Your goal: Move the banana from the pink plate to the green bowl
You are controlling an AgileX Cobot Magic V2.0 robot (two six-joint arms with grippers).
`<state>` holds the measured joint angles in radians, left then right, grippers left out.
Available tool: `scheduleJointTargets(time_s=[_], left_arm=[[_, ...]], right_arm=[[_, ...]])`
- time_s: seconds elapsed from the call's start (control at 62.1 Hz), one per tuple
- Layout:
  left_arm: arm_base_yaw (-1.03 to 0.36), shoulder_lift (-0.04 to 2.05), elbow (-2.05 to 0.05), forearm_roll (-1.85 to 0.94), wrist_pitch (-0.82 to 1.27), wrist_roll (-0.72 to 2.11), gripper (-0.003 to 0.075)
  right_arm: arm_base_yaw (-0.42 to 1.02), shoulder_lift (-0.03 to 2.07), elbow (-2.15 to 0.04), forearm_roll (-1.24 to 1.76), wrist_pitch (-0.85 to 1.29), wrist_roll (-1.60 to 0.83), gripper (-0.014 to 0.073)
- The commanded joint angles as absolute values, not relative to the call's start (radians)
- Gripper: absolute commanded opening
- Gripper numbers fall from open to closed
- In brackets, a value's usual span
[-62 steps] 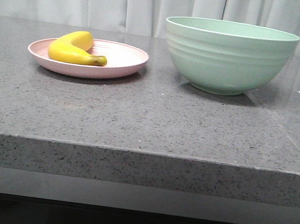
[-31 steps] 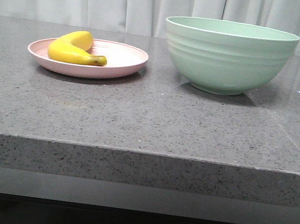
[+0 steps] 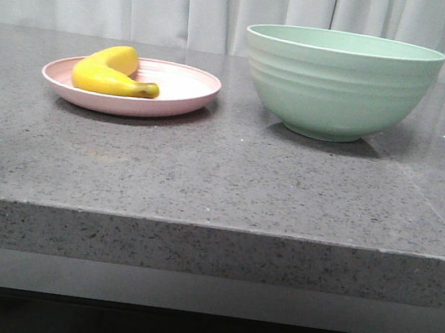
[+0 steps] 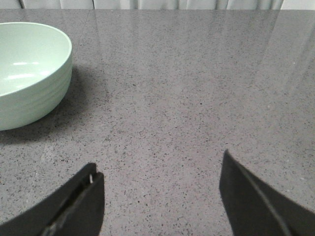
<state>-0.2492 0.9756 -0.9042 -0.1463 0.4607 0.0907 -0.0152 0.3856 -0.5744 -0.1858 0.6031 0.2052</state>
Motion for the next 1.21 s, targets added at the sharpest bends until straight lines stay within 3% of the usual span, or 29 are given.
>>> scheduleJointTargets(time_s=[0.0,0.547,1.191], left_arm=[[-0.294,1.038,-0.998,-0.160,0.428,0.091,0.0526],[-0.320,1.552,-1.484,-0.150,0.812,0.028,0.0526],[-0.320,1.844,-1.738,-0.106,0.906,-0.017,0.0526]], right_arm=[[-0.017,0.404,-0.607,-0.191,0.531,0.201,0.0515],[-0.017,0.404,-0.607,-0.185,0.531,0.201,0.0515],[-0.017,0.404,-0.607,-0.185,0.531,0.201,0.0515]])
